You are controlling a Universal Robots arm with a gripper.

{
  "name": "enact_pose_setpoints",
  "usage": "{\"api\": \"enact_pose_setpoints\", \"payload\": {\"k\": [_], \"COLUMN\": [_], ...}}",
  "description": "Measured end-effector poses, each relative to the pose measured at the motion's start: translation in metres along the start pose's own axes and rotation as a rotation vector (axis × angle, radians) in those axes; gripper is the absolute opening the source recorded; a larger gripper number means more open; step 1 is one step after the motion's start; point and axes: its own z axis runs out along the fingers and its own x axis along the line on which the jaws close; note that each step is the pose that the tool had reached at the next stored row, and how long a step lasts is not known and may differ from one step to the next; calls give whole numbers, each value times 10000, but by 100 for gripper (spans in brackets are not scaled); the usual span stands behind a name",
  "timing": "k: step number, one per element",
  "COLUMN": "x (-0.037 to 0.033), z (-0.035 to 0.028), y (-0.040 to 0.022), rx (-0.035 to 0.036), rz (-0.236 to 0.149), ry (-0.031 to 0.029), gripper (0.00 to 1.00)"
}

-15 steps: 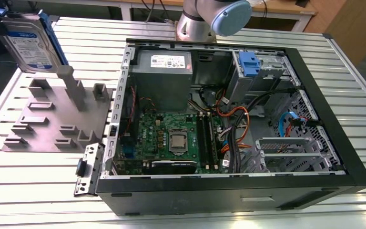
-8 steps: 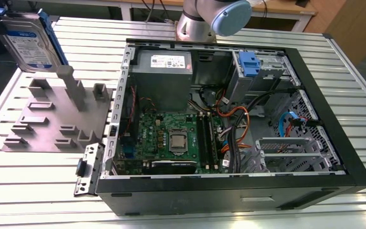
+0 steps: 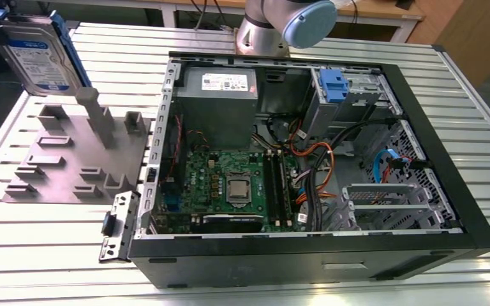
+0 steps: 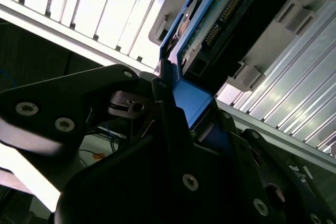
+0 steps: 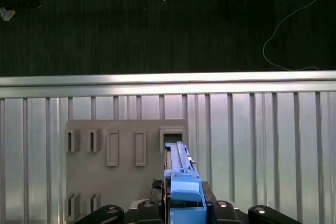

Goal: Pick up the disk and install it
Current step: 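Pick up the disk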

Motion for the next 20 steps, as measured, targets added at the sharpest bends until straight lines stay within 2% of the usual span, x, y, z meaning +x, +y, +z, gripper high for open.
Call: {"api": "enact_pose_setpoints", "payload": {"k": [20], "x": [-1], "z": [-46], "y": [0], "rx": [-1], "rz": [0], "ry": [2], "gripper": [36]}}
